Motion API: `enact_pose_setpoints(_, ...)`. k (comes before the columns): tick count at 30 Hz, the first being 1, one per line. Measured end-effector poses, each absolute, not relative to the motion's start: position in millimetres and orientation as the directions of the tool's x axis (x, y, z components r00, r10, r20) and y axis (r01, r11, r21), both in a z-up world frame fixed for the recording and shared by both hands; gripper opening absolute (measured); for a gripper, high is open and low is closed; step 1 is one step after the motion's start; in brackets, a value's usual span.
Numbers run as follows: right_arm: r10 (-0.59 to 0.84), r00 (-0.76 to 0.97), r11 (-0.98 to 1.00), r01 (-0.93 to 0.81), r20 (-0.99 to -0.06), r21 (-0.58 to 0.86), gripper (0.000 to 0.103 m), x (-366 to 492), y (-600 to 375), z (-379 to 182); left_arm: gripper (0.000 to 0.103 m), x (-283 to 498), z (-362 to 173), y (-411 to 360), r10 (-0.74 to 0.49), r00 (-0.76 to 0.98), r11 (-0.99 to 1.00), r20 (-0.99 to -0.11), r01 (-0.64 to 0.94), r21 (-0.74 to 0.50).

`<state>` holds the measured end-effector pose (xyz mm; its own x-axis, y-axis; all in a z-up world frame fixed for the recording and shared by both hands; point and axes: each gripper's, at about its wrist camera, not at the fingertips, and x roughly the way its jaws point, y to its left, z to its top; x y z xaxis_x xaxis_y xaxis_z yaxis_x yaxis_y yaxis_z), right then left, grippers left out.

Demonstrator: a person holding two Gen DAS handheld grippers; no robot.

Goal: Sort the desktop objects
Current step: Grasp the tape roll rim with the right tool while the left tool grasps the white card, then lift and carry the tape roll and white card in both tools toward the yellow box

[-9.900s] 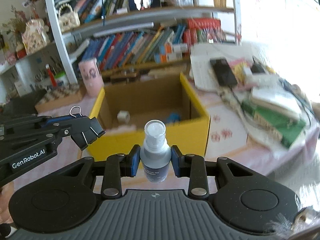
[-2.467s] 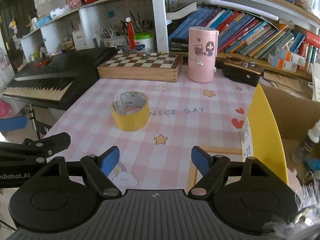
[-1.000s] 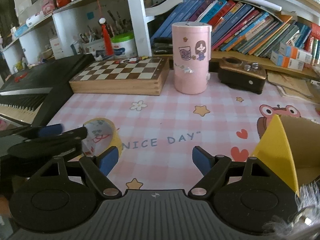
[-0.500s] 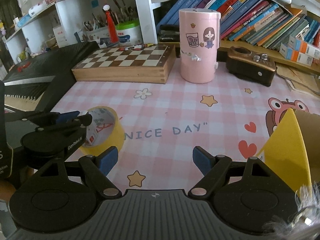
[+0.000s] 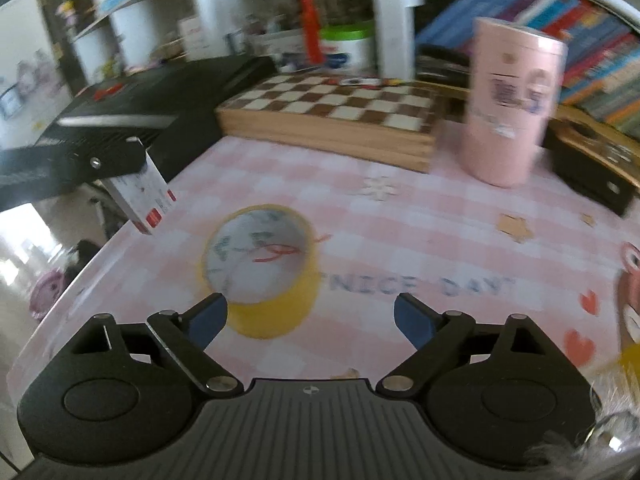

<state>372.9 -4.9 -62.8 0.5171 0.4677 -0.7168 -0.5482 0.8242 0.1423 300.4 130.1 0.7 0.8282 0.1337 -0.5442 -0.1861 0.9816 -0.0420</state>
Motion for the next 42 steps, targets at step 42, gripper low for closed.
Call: enact_pose_setpoints(42,0.415,0.666,0.888,-0.445,-0.62,0.115,0.082,272,-42,3,0.013,208,34,125,-0.041,0.862,0.995,-0.505,-0.009,-0.097)
